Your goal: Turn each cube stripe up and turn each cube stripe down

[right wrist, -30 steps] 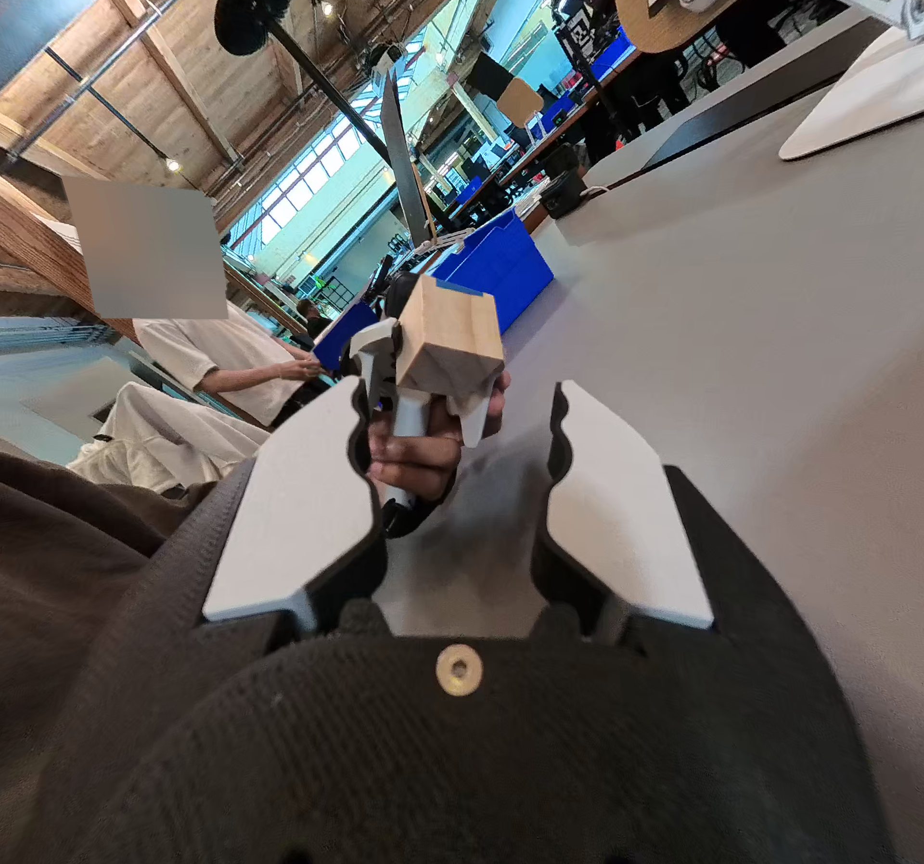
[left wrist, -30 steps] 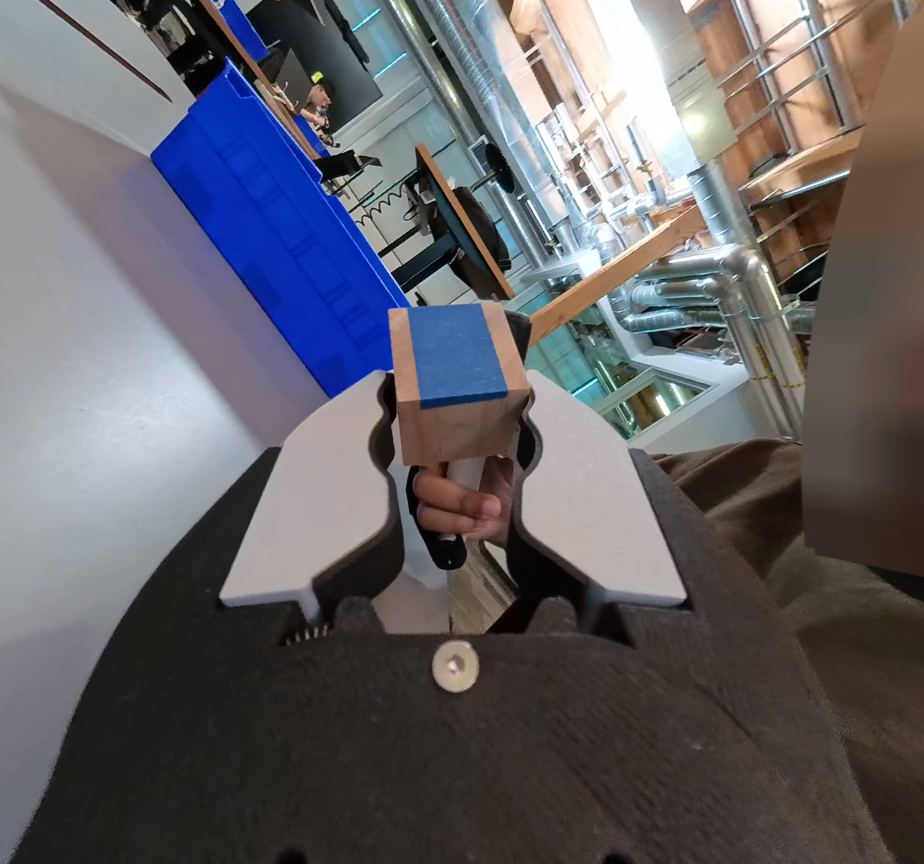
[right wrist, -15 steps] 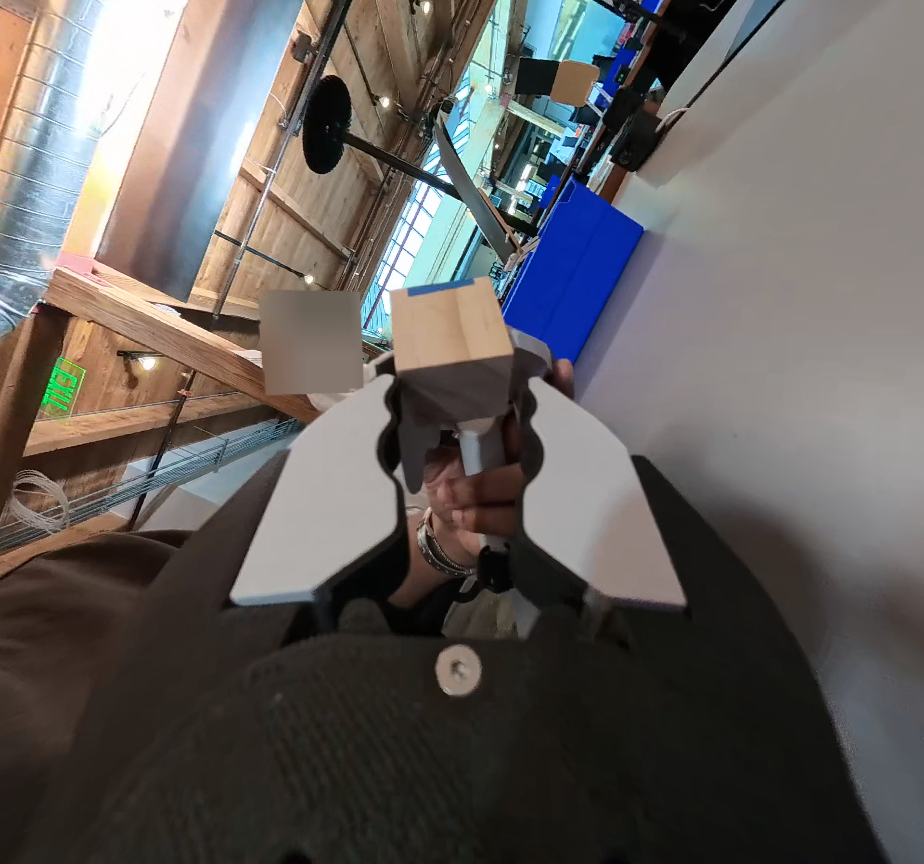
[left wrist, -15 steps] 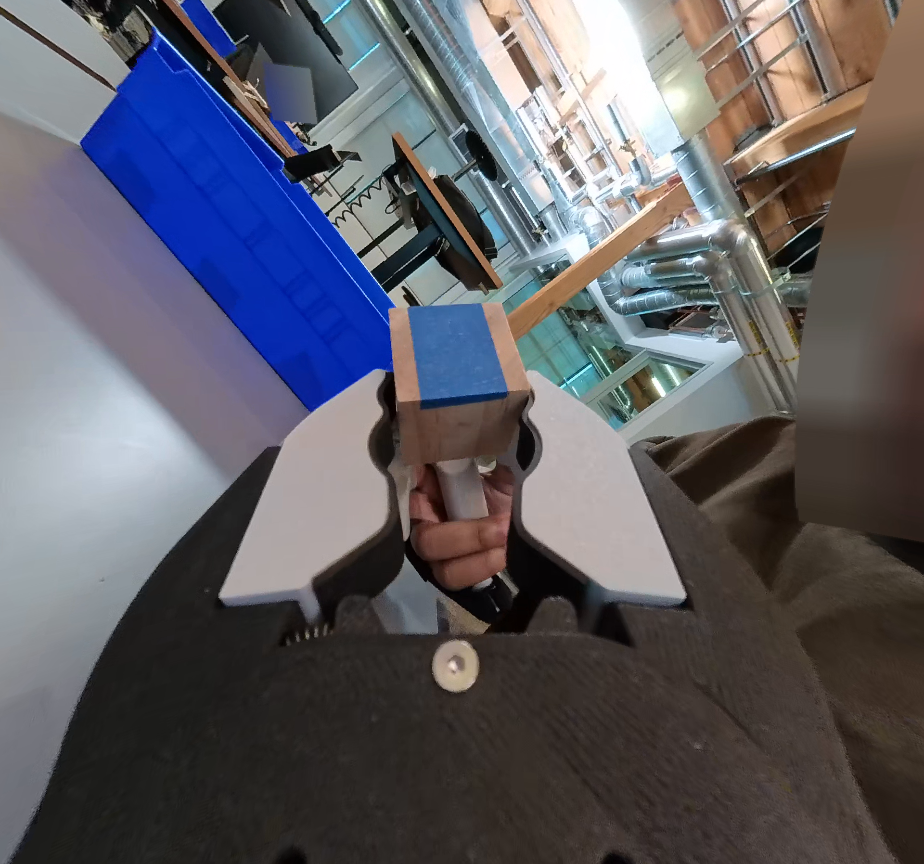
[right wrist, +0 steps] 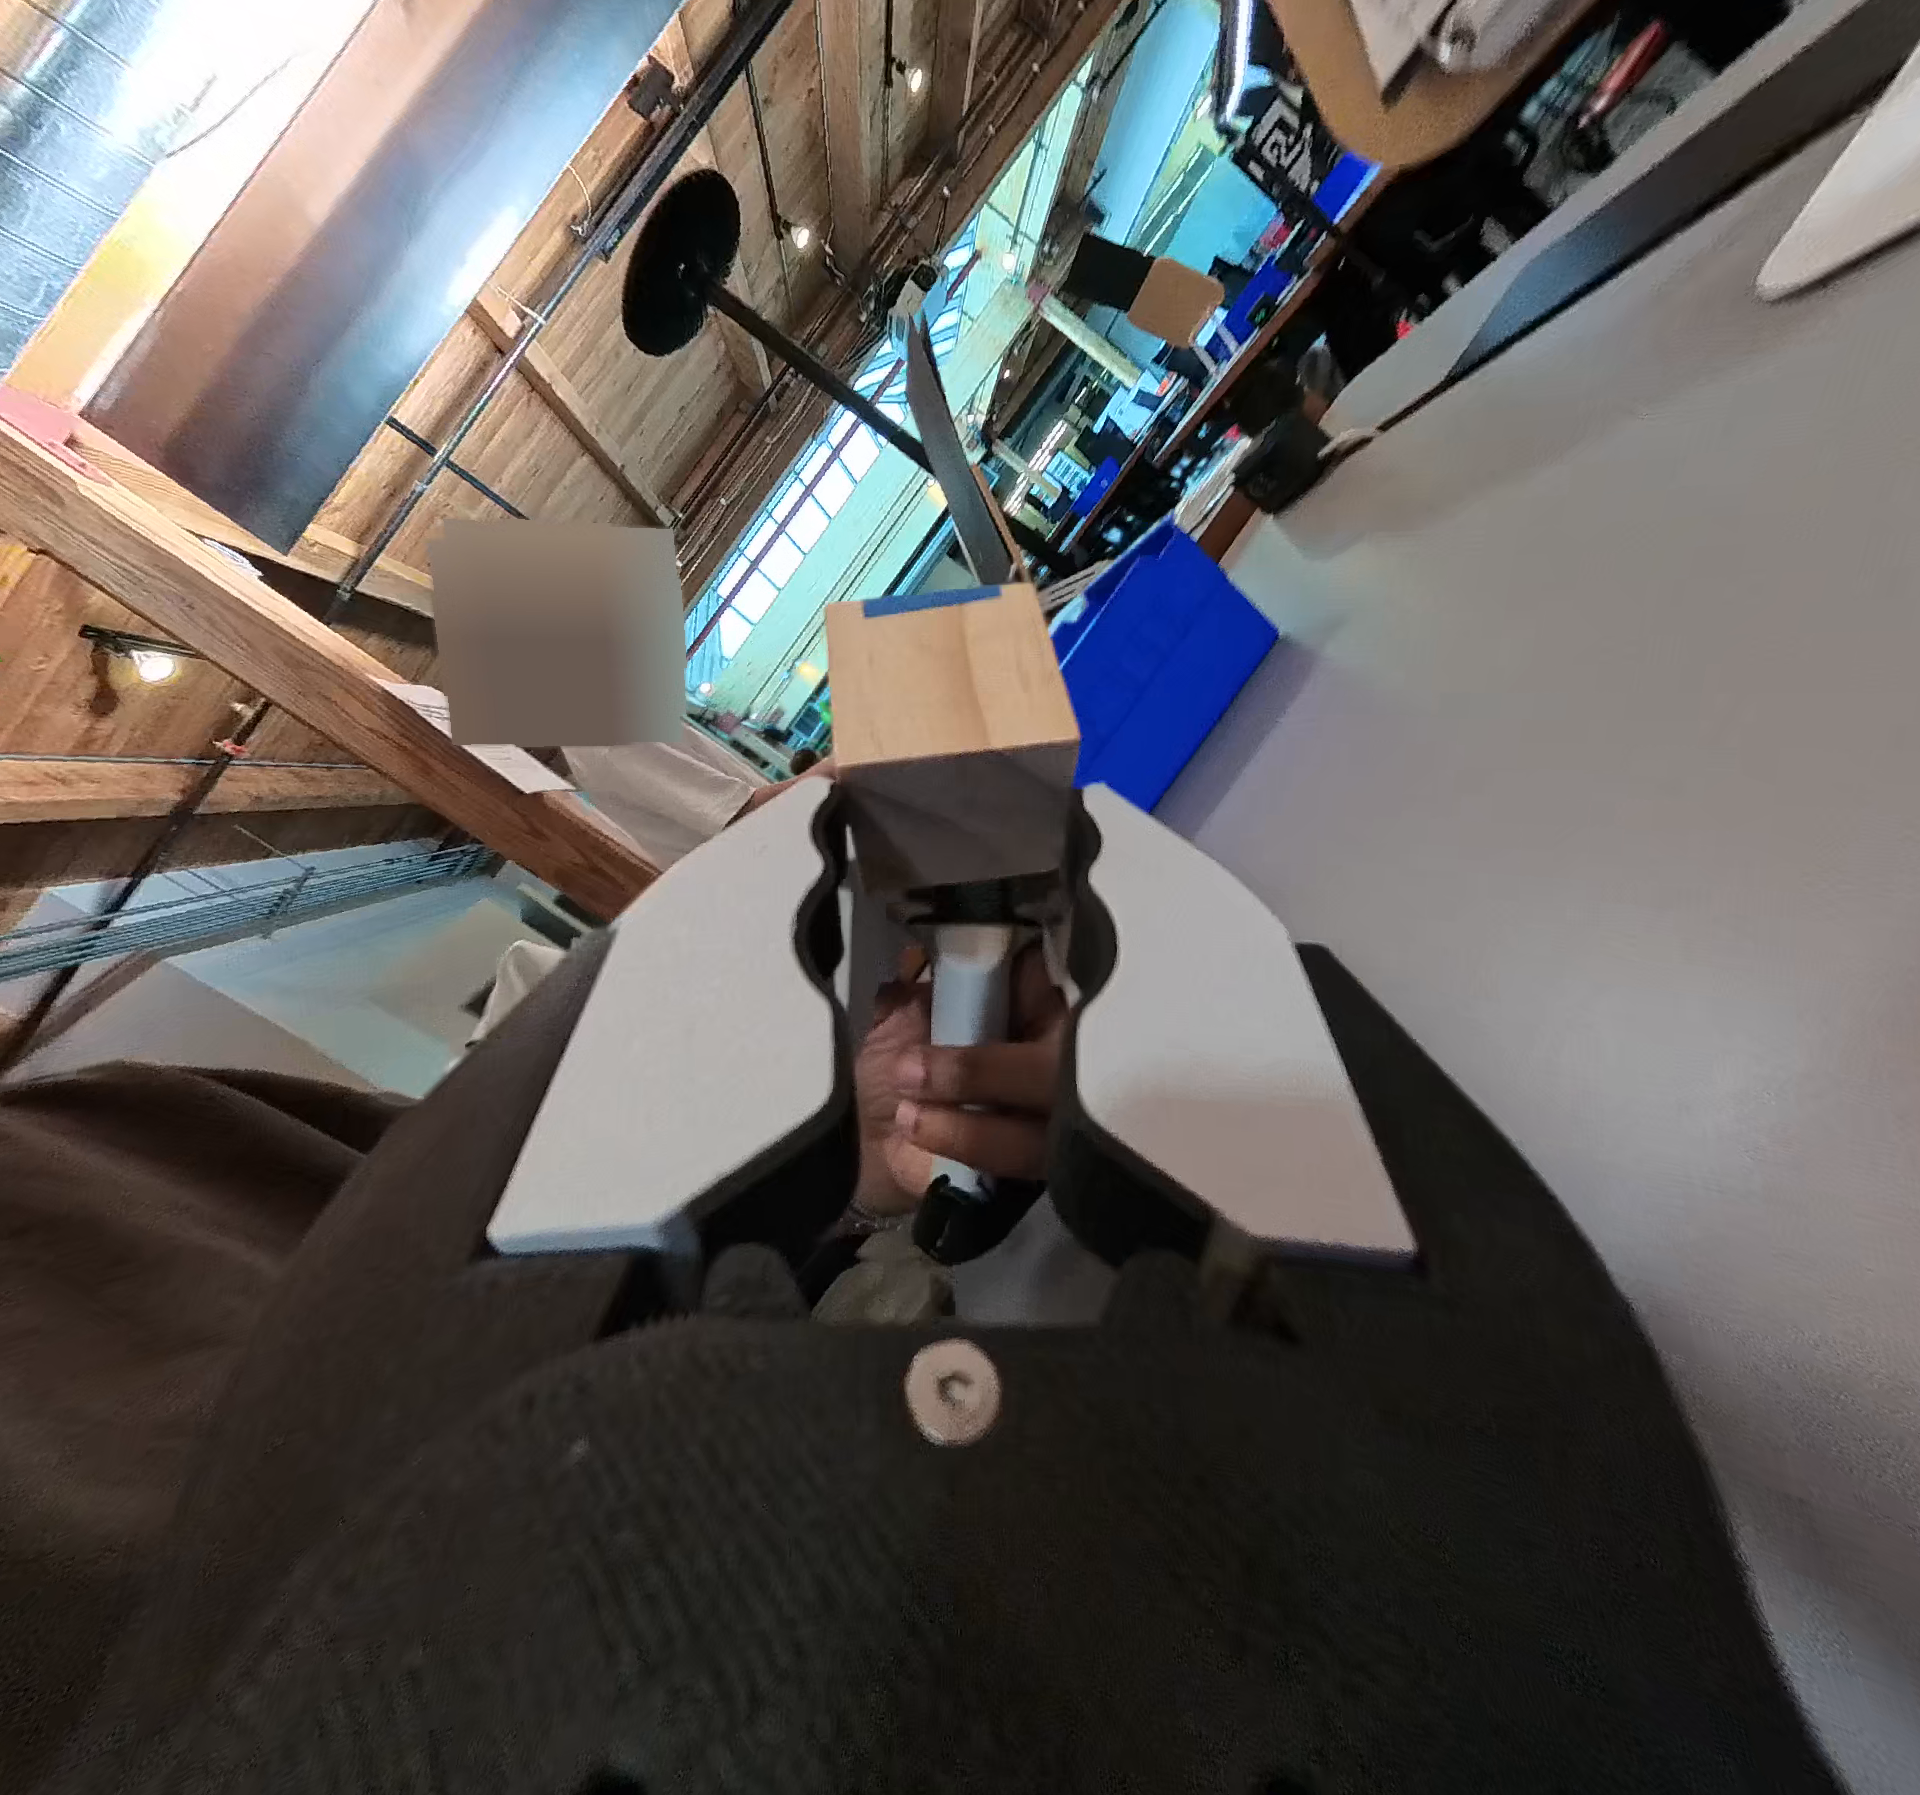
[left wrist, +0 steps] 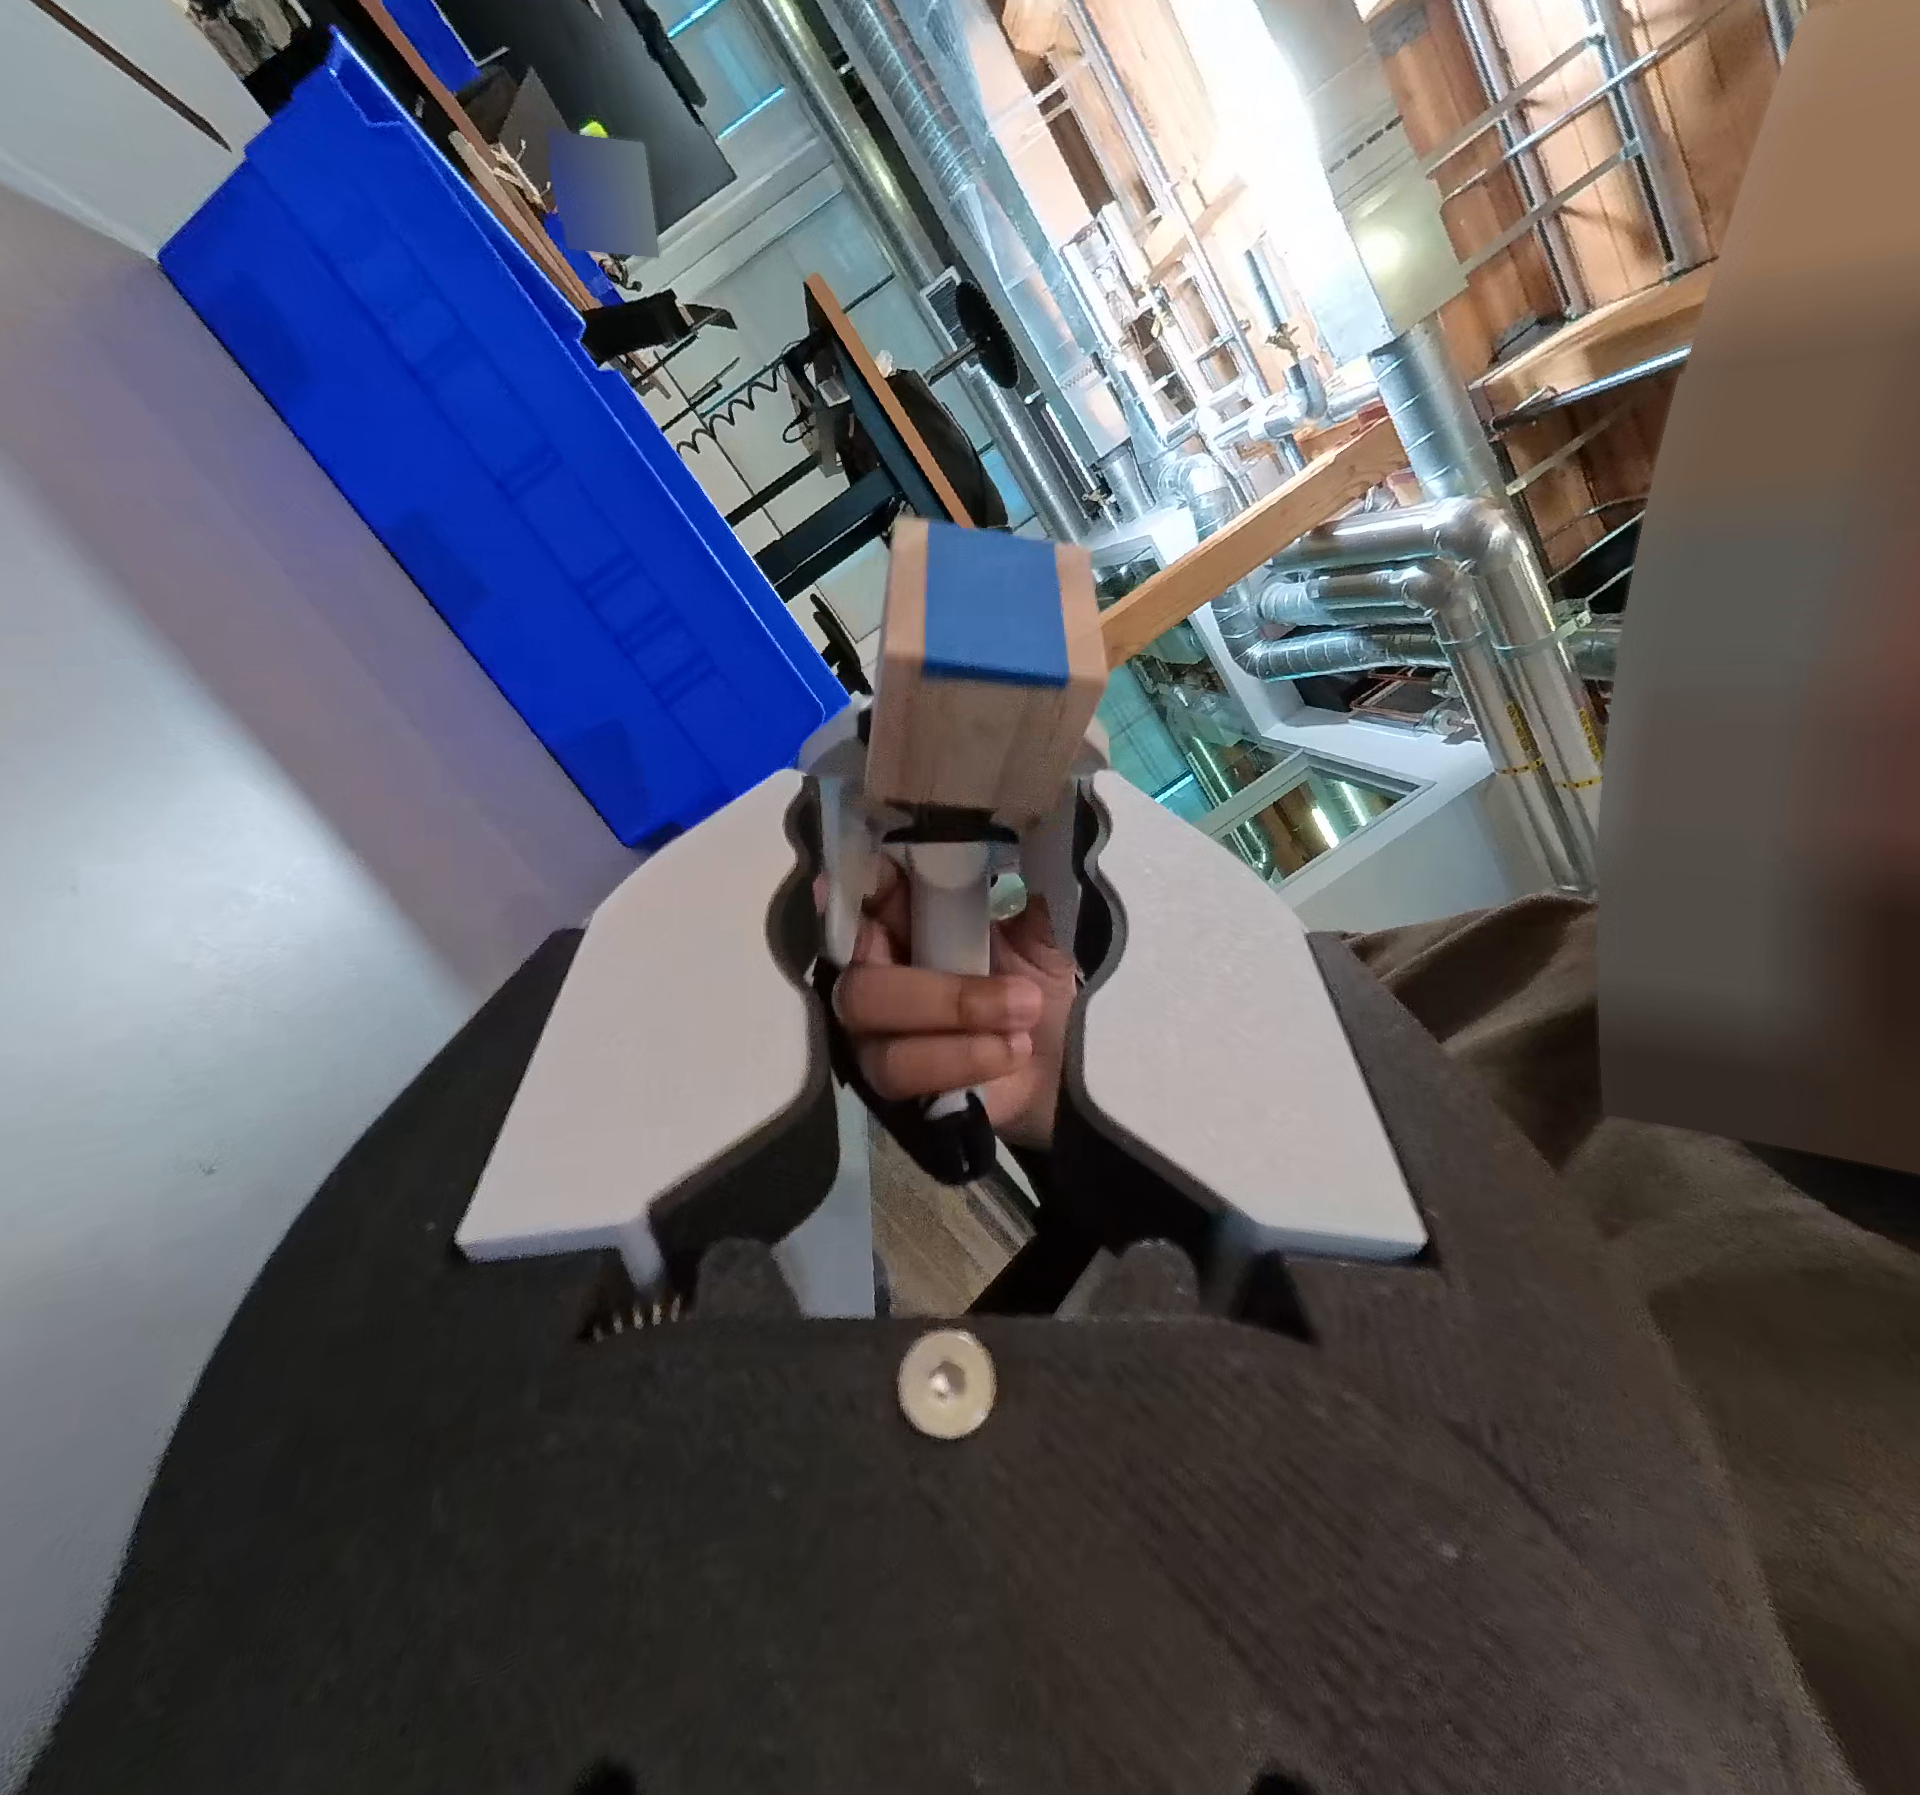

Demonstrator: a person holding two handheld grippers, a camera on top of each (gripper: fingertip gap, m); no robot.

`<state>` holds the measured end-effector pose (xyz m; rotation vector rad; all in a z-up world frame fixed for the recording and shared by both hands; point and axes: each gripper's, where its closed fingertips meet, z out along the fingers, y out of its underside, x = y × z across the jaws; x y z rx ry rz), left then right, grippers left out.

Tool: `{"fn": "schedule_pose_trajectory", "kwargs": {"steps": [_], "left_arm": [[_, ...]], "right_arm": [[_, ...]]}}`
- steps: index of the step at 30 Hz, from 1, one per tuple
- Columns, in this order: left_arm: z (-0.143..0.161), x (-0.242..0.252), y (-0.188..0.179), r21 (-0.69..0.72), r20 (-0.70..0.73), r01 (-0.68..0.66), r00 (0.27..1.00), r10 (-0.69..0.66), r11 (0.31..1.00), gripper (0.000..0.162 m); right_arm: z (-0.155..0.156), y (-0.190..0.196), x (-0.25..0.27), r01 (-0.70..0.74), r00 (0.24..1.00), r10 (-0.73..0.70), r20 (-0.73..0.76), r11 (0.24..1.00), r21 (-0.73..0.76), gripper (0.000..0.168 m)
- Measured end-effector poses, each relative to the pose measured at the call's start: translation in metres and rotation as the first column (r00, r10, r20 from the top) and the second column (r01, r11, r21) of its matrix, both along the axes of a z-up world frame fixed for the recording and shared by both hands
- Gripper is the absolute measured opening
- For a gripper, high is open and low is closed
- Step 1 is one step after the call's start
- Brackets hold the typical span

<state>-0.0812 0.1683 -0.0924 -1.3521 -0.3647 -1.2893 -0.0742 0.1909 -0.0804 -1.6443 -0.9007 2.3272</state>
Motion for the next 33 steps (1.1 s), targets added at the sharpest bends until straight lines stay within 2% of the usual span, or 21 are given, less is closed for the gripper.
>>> {"fn": "schedule_pose_trajectory", "kwargs": {"steps": [3,6,8,10,13,15,16,18,20,25,31,33], "left_arm": [[0.000,0.001,0.000,-0.003,0.012,0.009,1.000,-0.009,1.000,0.046],[0.000,0.006,-0.001,-0.004,0.013,0.035,0.999,-0.035,0.999,0.046],[0.000,0.011,-0.001,0.000,0.011,0.053,0.999,-0.053,0.999,0.046],[0.001,0.016,-0.001,0.001,0.011,0.073,0.997,-0.073,0.997,0.046],[0.000,0.023,-0.001,-0.002,0.009,0.100,0.995,-0.100,0.995,0.046],[-0.001,0.026,-0.001,-0.006,0.007,0.116,0.993,-0.116,0.993,0.046],[-0.002,0.027,-0.001,-0.007,0.007,0.122,0.993,-0.122,0.993,0.046],[-0.001,0.029,-0.001,-0.003,0.016,0.132,0.991,-0.132,0.991,0.046],[0.001,0.030,-0.003,0.008,0.027,0.144,0.989,-0.144,0.990,0.046],[0.006,0.037,-0.009,0.028,0.033,0.195,0.980,-0.196,0.980,0.046],[0.005,0.044,-0.009,0.026,0.036,0.234,0.971,-0.235,0.972,0.047],[0.005,0.044,-0.010,0.027,0.042,0.241,0.969,-0.242,0.970,0.047]], "right_arm": [[0.024,0.027,0.006,0.081,0.996,-0.077,-0.048,0.993,0.086,0.041],[0.055,0.069,0.016,0.209,0.978,-0.193,-0.084,0.936,0.285,0.041],[0.061,0.109,0.021,0.284,0.950,-0.310,-0.029,0.823,0.493,0.041],[0.057,0.159,0.031,0.303,0.889,-0.457,0.044,0.656,0.692,0.041],[0.025,0.232,0.057,0.093,0.733,-0.643,0.223,0.419,0.903,0.041],[-0.005,0.273,0.076,-0.083,0.600,-0.729,0.330,0.354,0.932,0.041],[-0.025,0.288,0.085,-0.180,0.537,-0.742,0.401,0.363,0.914,0.042],[-0.064,0.304,0.098,-0.338,0.425,-0.714,0.556,0.445,0.829,0.042],[-0.087,0.311,0.101,-0.402,0.360,-0.677,0.642,0.509,0.762,0.042],[-0.102,0.321,0.102,-0.532,0.272,-0.730,0.627,0.429,0.730,0.041],[-0.110,0.323,0.095,-0.535,0.252,-0.729,0.636,0.443,0.720,0.041],[-0.107,0.326,0.099,-0.538,0.244,-0.747,0.619,0.426,0.727,0.051]]}}
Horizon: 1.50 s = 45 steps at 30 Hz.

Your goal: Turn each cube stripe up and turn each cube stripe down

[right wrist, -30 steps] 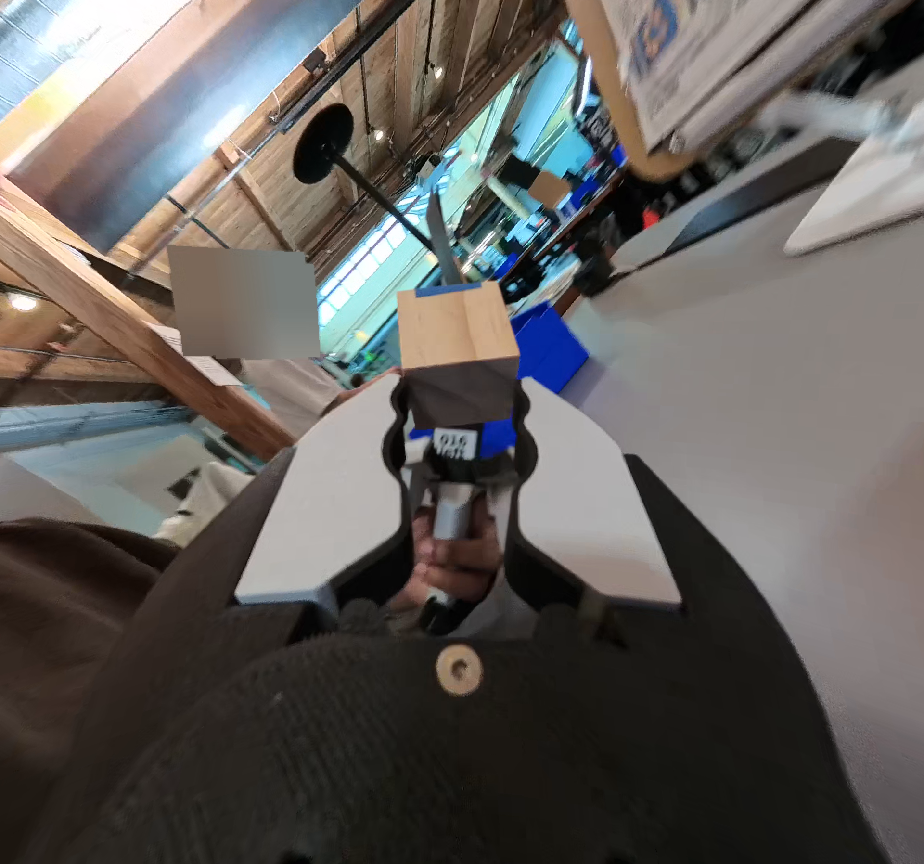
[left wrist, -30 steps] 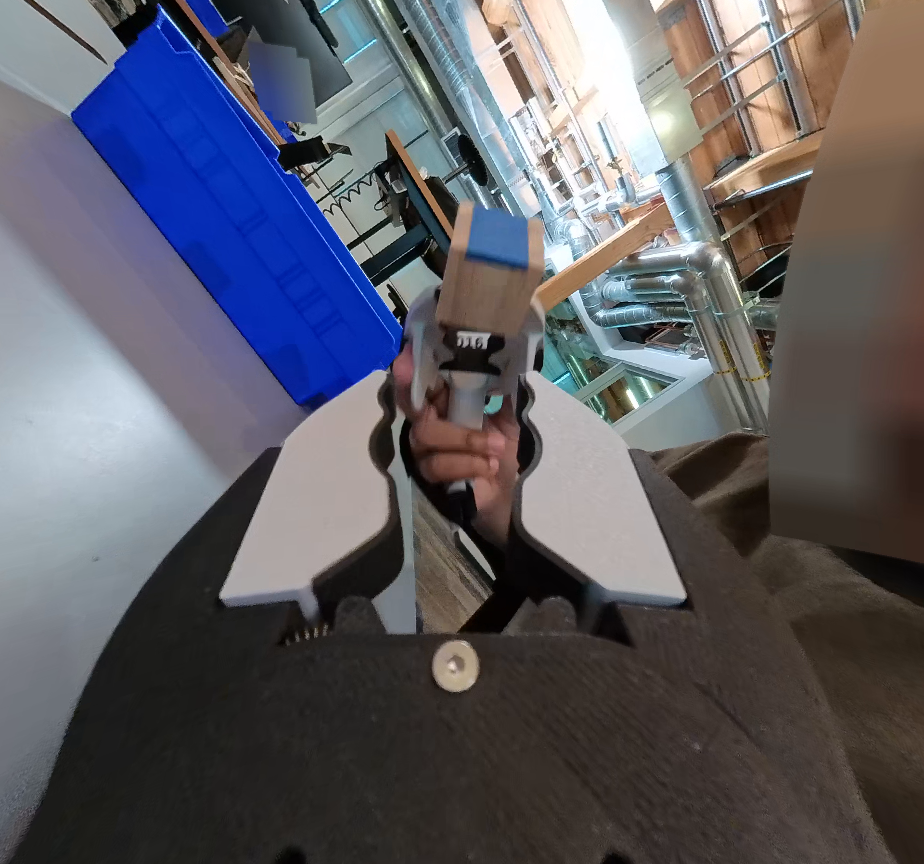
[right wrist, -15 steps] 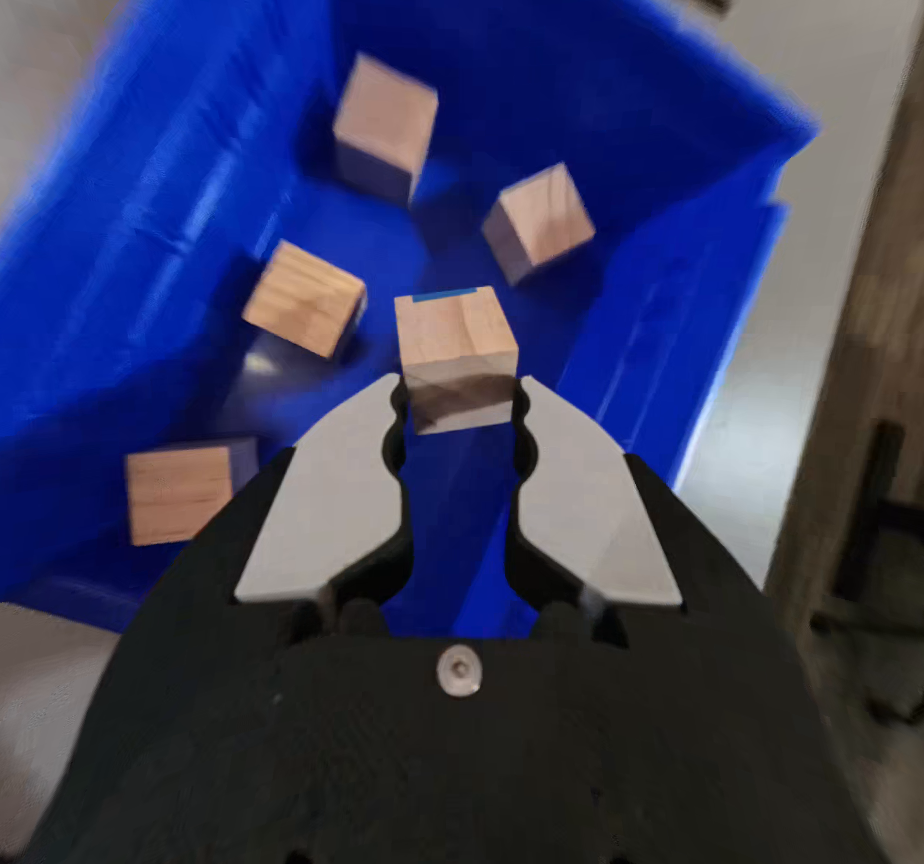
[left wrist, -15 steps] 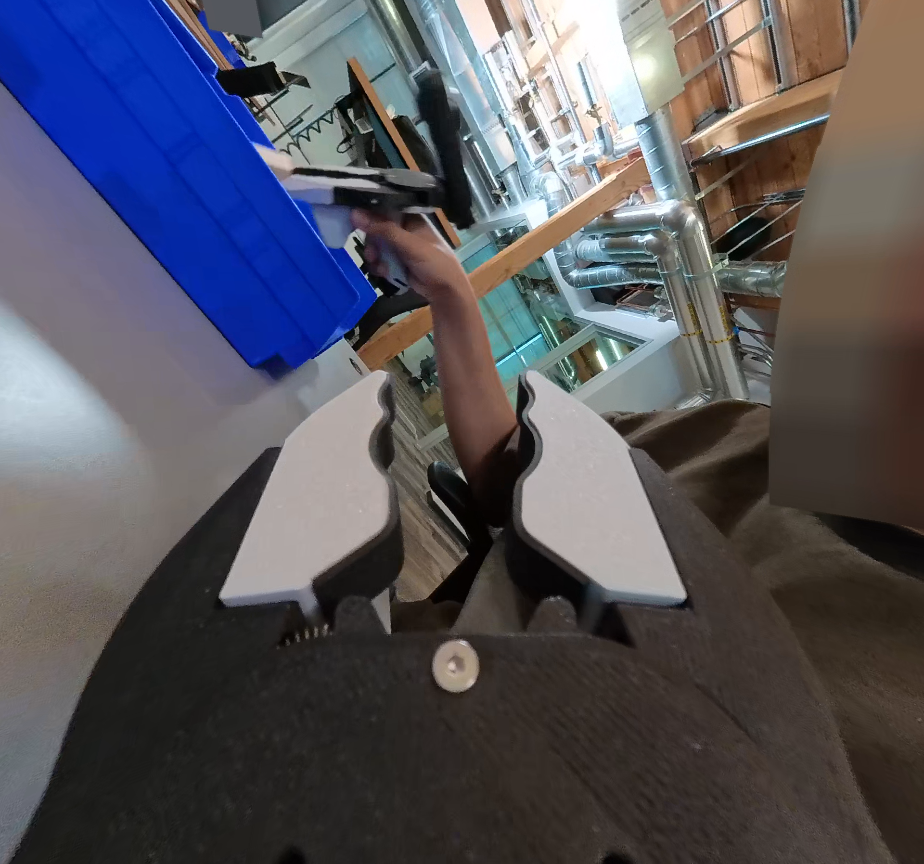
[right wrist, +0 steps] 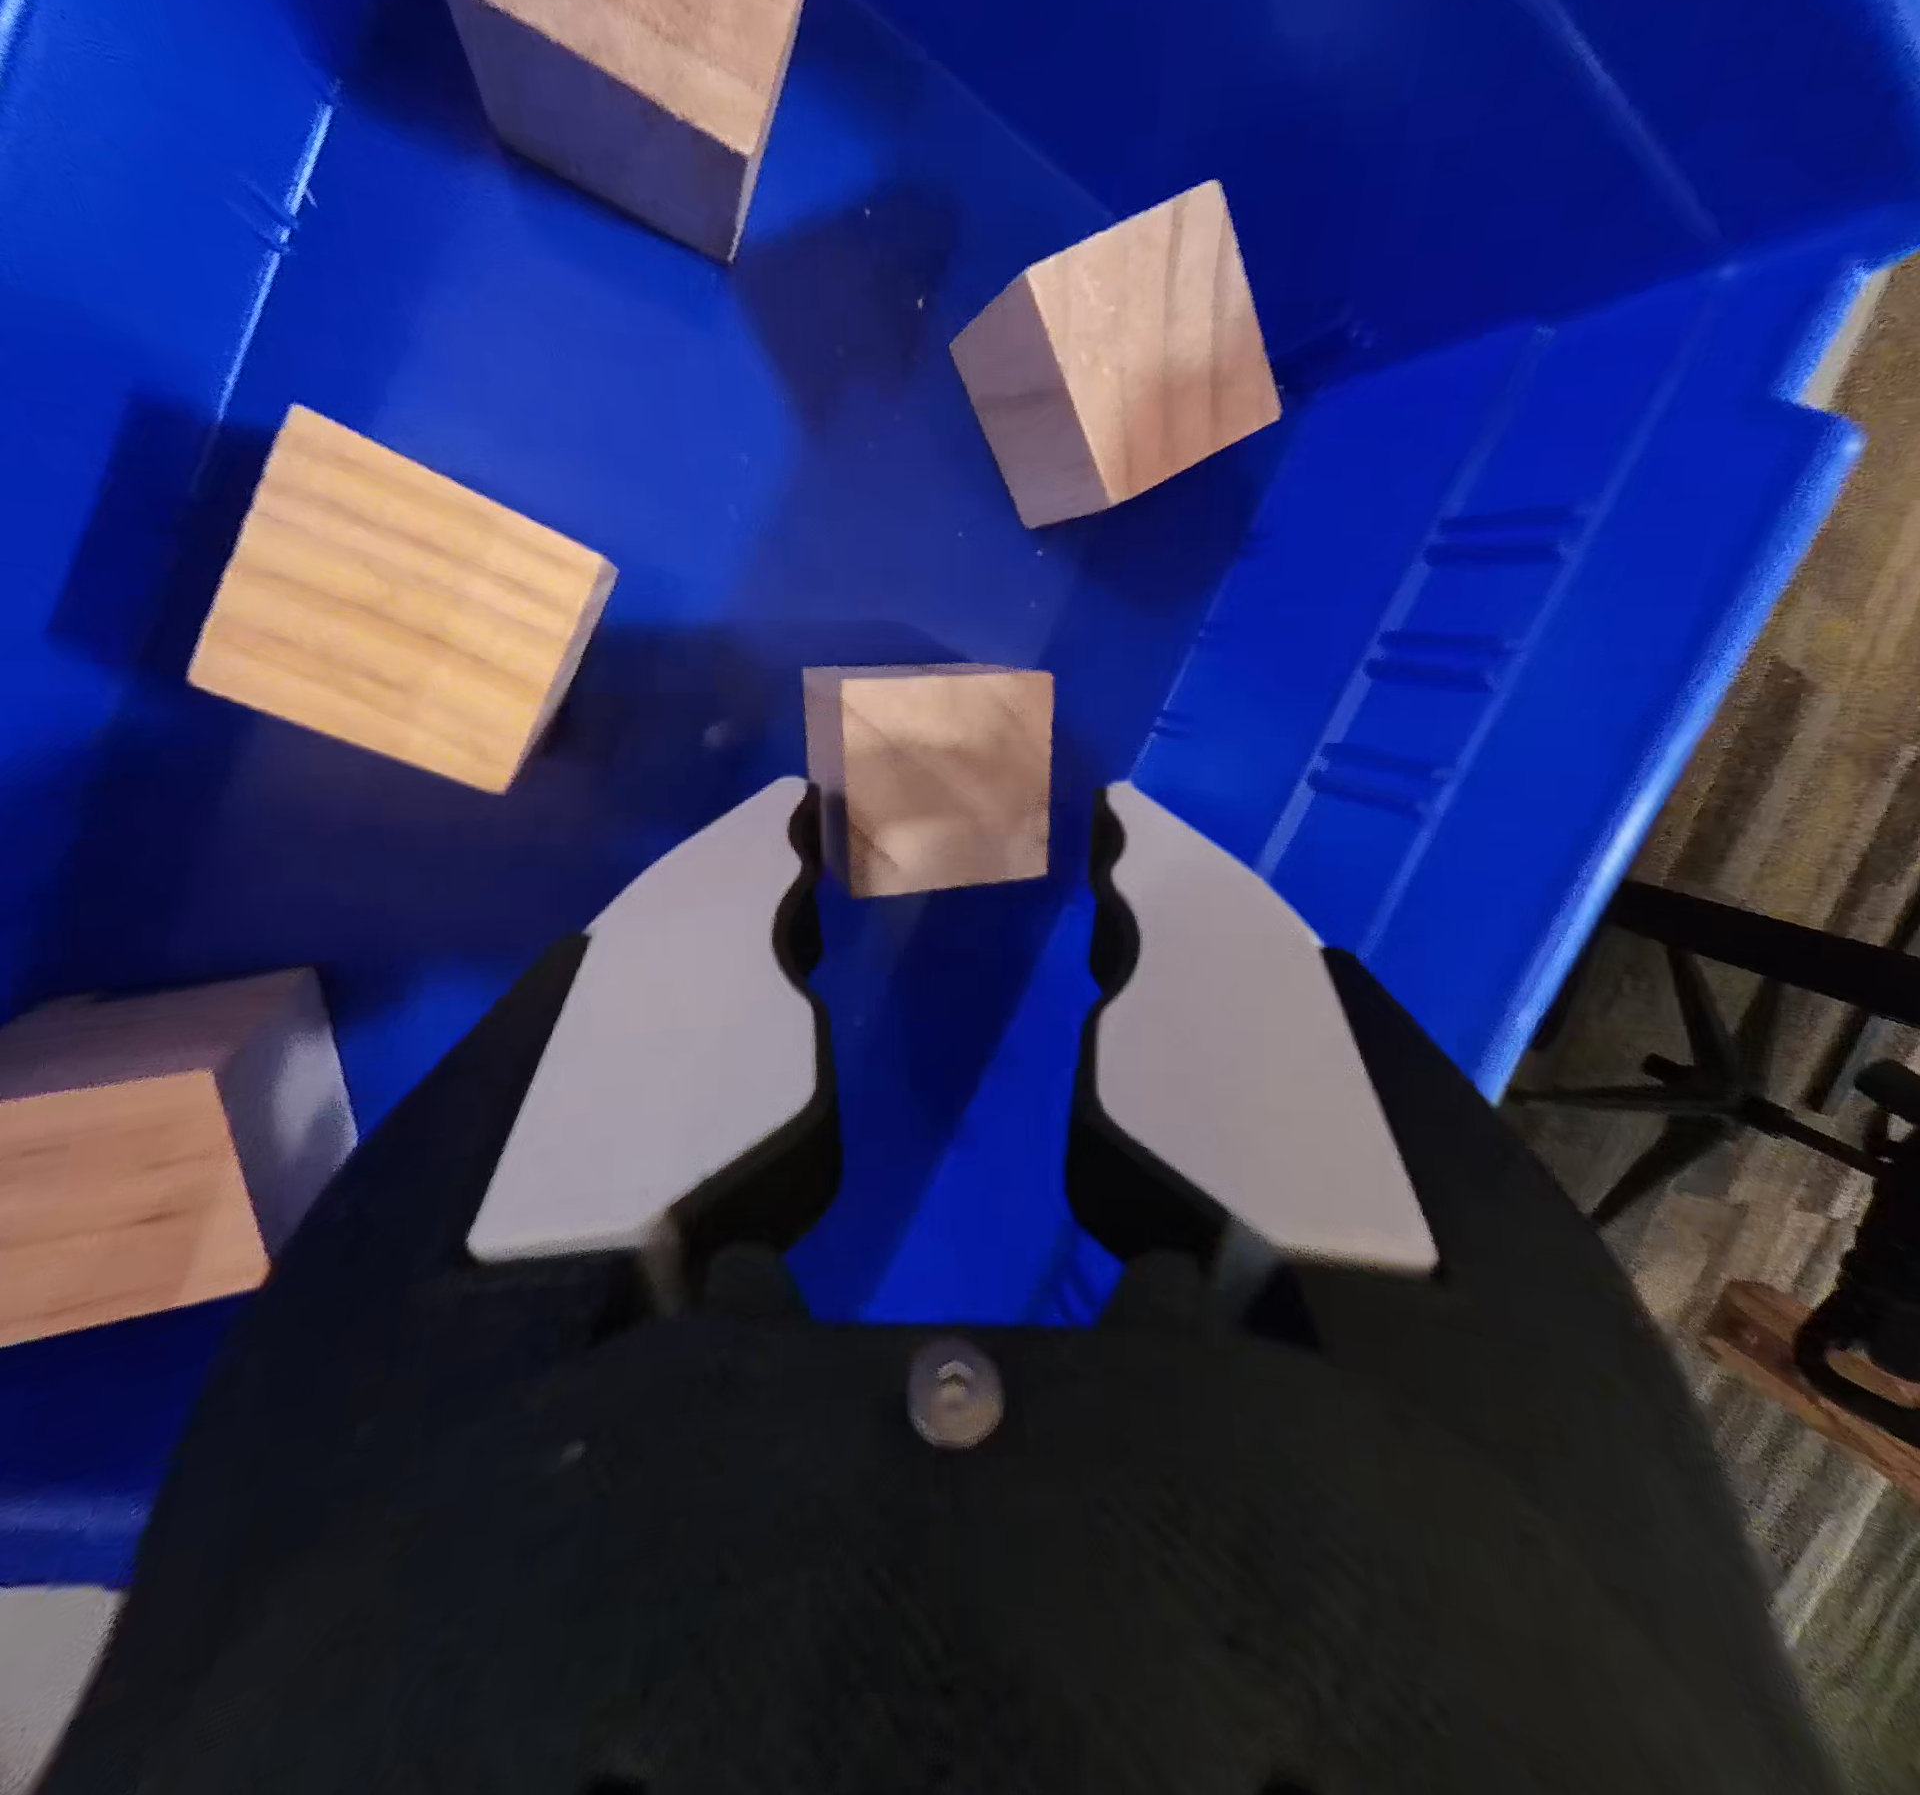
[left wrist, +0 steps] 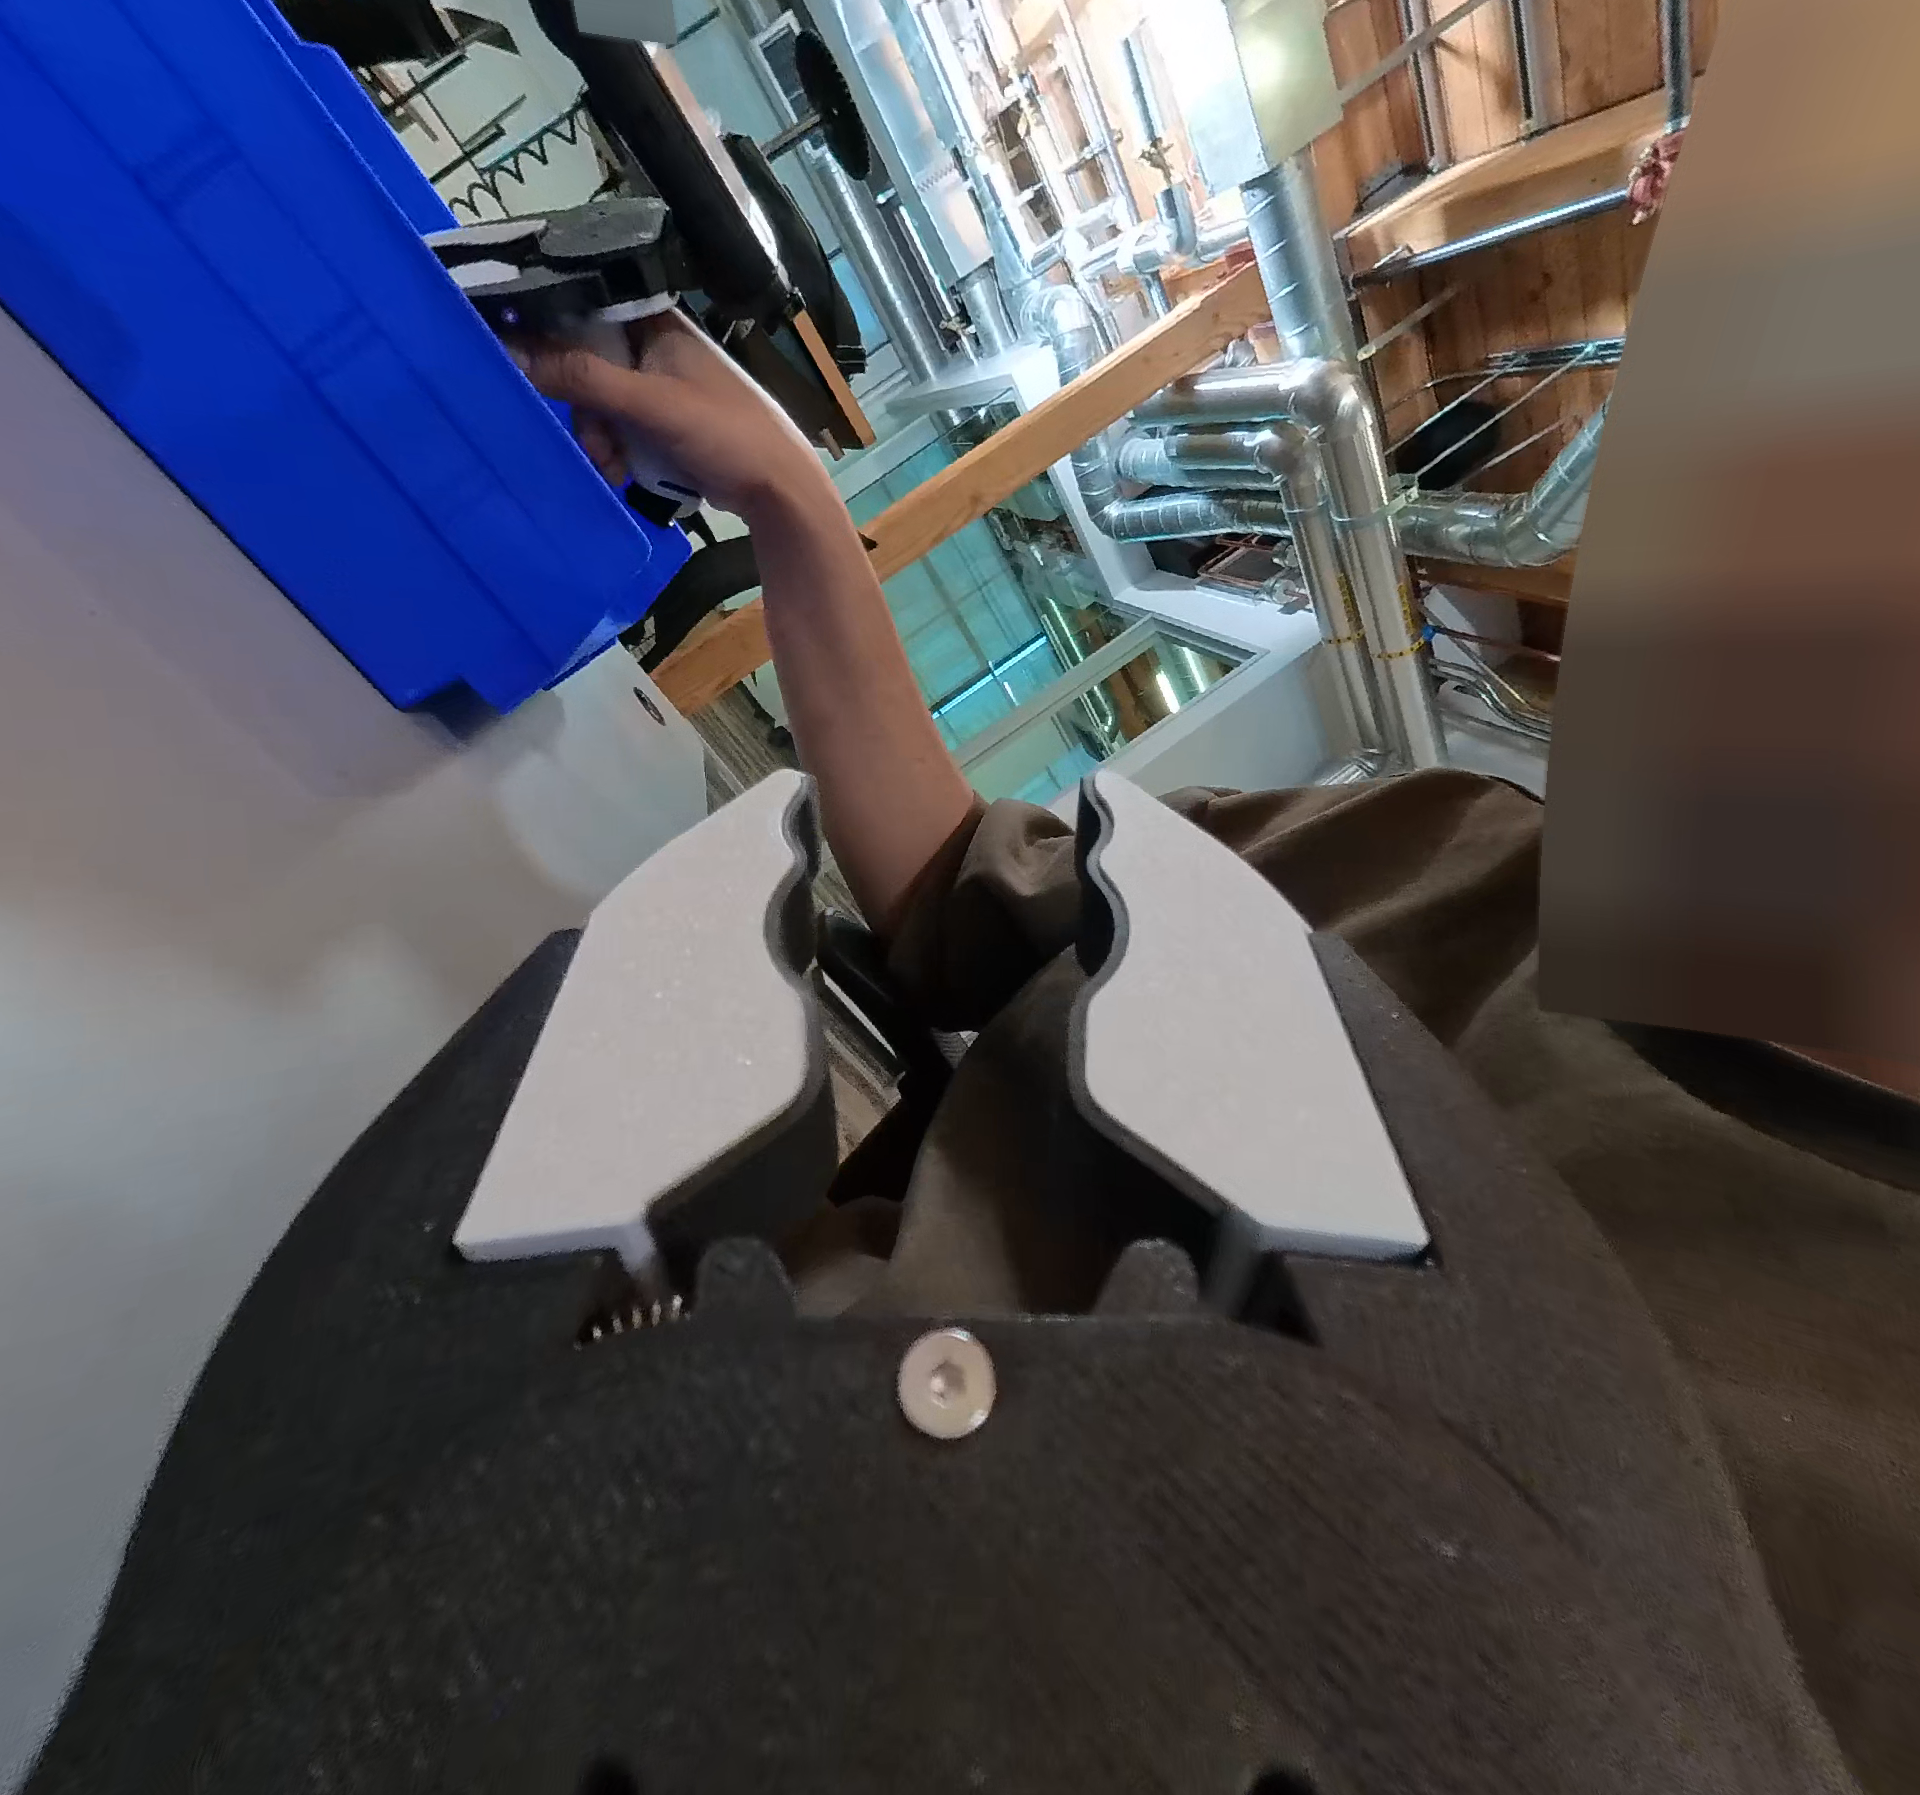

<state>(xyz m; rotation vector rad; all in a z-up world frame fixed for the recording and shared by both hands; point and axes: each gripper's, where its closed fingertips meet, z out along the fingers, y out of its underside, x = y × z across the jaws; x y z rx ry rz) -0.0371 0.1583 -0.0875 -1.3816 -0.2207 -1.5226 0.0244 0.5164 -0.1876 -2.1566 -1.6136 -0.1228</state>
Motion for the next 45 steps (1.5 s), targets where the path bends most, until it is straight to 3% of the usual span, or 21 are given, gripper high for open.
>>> {"fn": "schedule_pose_trajectory", "kwargs": {"steps": [3,6,7,9,11,15,18,20,23,24,27,29,33,35,38,42,45], "left_arm": [[-0.001,-0.001,0.000,-0.001,-0.012,-0.002,1.000,0.002,1.000,0.047],[-0.001,-0.002,0.000,0.002,-0.026,-0.009,1.000,0.009,1.000,0.047],[-0.001,-0.003,-0.001,0.007,-0.027,-0.011,1.000,0.011,1.000,0.047],[0.001,-0.003,-0.001,0.020,-0.034,-0.013,0.999,0.014,1.000,0.047],[0.001,-0.003,-0.001,0.030,-0.062,-0.022,0.998,0.024,0.999,0.048],[0.001,-0.011,0.001,0.043,-0.180,-0.112,0.977,0.118,0.993,0.056],[0.041,-0.055,-0.008,0.106,-0.153,-0.305,0.935,0.319,0.946,0.062],[0.073,-0.113,-0.026,0.119,-0.152,-0.519,0.833,0.532,0.846,0.061],[0.087,-0.218,-0.070,0.047,-0.294,-0.793,0.570,0.767,0.607,0.067],[0.091,-0.249,-0.090,0.045,-0.326,-0.848,0.487,0.810,0.528,0.077],[0.088,-0.330,-0.149,0.020,-0.398,-0.955,0.265,0.878,0.297,0.078],[0.068,-0.370,-0.176,-0.030,-0.497,-0.982,0.177,0.849,0.187,0.078],[-0.012,-0.425,-0.209,-0.115,-0.831,-0.993,0.096,0.548,-0.001,0.087],[-0.042,-0.437,-0.218,-0.115,-0.905,-0.988,0.061,0.421,-0.104,0.083],[-0.062,-0.439,-0.213,-0.071,-0.953,-0.990,0.032,0.301,-0.120,0.082],[-0.073,-0.458,-0.223,0.002,-0.996,-0.987,-0.016,0.090,-0.158,0.085],[-0.084,-0.469,-0.225,-0.017,-0.999,-0.985,0.009,0.045,-0.174,0.082]], "right_arm": [[0.017,0.001,0.002,-0.003,0.999,0.005,-0.035,0.999,0.040,0.062],[0.055,-0.015,-0.019,-0.090,0.969,0.103,-0.223,0.994,0.066,0.061],[0.075,-0.025,-0.033,-0.150,0.926,0.179,-0.333,0.982,0.112,0.055],[0.118,-0.060,-0.057,-0.267,0.766,0.344,-0.543,0.939,0.218,0.041],[0.148,-0.105,-0.070,-0.359,0.589,0.440,-0.677,0.894,0.268,0.045],[0.162,-0.193,-0.085,-0.488,0.373,0.423,-0.826,0.846,0.213,0.053],[0.151,-0.273,-0.084,-0.597,0.254,0.371,-0.893,0.787,0.157,0.051],[0.127,-0.318,-0.079,-0.676,0.254,0.364,-0.896,0.730,0.105,0.052],[0.090,-0.355,-0.072,-0.742,0.307,0.356,-0.882,0.670,0.012,0.053],[0.083,-0.360,-0.071,-0.753,0.324,0.350,-0.879,0.658,-0.016,0.053],[0.076,-0.362,-0.070,-0.766,0.351,0.288,-0.891,0.635,-0.096,0.050],[0.077,-0.358,-0.071,-0.763,0.364,0.230,-0.902,0.629,-0.148,0.049],[0.080,-0.354,-0.069,-0.767,0.384,0.091,-0.919,0.586,-0.262,0.047],[0.087,-0.358,-0.065,-0.788,0.380,0.020,-0.925,0.530,-0.312,0.047],[0.098,-0.362,-0.063,-0.808,0.351,0.000,-0.936,0.506,-0.303,0.047],[0.091,-0.372,-0.062,-0.829,0.347,0.115,-0.931,0.501,-0.248,0.048],[0.088,-0.381,-0.061,-0.851,0.346,0.165,-0.924,0.470,-0.234,0.047]]}}
